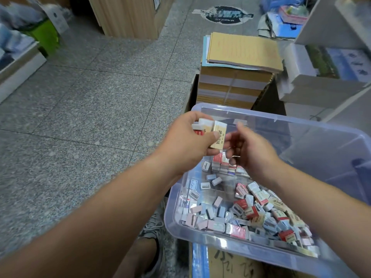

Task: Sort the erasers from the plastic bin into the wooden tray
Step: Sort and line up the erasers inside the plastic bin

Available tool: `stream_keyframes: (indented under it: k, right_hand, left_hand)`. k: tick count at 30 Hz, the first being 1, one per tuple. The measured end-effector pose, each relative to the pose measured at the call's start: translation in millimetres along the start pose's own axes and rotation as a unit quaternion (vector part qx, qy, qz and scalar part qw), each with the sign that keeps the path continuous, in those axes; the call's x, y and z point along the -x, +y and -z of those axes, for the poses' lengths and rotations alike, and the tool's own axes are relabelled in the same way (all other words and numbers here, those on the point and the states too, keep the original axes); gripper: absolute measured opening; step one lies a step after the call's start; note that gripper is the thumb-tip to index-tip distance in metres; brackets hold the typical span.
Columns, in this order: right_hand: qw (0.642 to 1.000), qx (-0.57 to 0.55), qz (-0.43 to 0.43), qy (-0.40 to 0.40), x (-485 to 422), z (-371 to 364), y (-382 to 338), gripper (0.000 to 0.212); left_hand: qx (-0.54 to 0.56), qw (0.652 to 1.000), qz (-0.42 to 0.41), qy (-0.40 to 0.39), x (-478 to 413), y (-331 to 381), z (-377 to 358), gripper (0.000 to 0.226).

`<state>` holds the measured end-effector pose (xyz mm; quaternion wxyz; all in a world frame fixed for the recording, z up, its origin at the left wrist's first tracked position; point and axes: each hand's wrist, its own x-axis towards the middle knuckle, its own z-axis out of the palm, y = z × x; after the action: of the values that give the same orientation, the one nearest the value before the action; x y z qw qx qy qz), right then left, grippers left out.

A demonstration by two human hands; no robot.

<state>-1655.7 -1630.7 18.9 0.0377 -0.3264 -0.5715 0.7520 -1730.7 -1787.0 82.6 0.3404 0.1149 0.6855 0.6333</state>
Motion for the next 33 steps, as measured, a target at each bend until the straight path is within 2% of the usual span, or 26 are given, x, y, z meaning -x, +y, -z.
stream_keyframes:
  k: [1, 3, 5, 6, 9, 14, 18, 22, 26, 30, 33]
  right_hand:
    - [0.999, -0.02, 0.018, -0.029, 14, -2, -11, 0.04]
    - [0.996, 0.02, 0.068, -0.056, 36, -4, -23, 0.024]
    - [0.992, 0.066, 0.095, -0.043, 43, 0, -23, 0.008]
    - [0.993, 0.067, 0.093, -0.038, 43, 2, -23, 0.007]
    - [0.997, 0.047, 0.062, -0.012, 33, 16, -17, 0.009]
    - [0.98, 0.167, -0.08, 0.075, -11, 47, 29, 0.01]
    - [0.969, 0.18, -0.12, 0.116, -40, 43, 45, 0.019]
    - [0.965, 0.166, -0.125, 0.16, -63, 34, 55, 0.014]
    - [0.944, 0.251, -0.107, 0.186, -70, 34, 65, 0.024]
    - [0.907, 0.375, -0.071, 0.177, -65, 39, 61, 0.034]
    - [0.949, 0.286, -0.023, 0.127, -47, 37, 45, 0.031]
  left_hand:
    - [-0.001, 1.0, 0.0, 0.001, 0, -2, -2, 0.025]
    - [0.016, 1.0, 0.01, -0.01, 2, -5, -6, 0.025]
    - [0.033, 0.999, 0.02, -0.029, 4, -6, -11, 0.023]
    - [0.035, 0.999, 0.024, -0.032, 6, -6, -13, 0.021]
    - [0.032, 0.999, 0.035, -0.018, 6, -6, -17, 0.024]
    - [0.03, 0.998, 0.05, 0.006, 4, -16, -18, 0.036]
    - [0.048, 0.997, 0.061, 0.01, -2, -18, -22, 0.05]
    - [0.054, 0.996, 0.074, 0.012, -7, -18, -24, 0.051]
    - [0.051, 0.995, 0.08, 0.018, -9, -17, -25, 0.051]
    - [0.043, 0.996, 0.077, 0.013, -9, -17, -28, 0.044]
    - [0.022, 0.997, 0.074, 0.007, -8, -19, -30, 0.036]
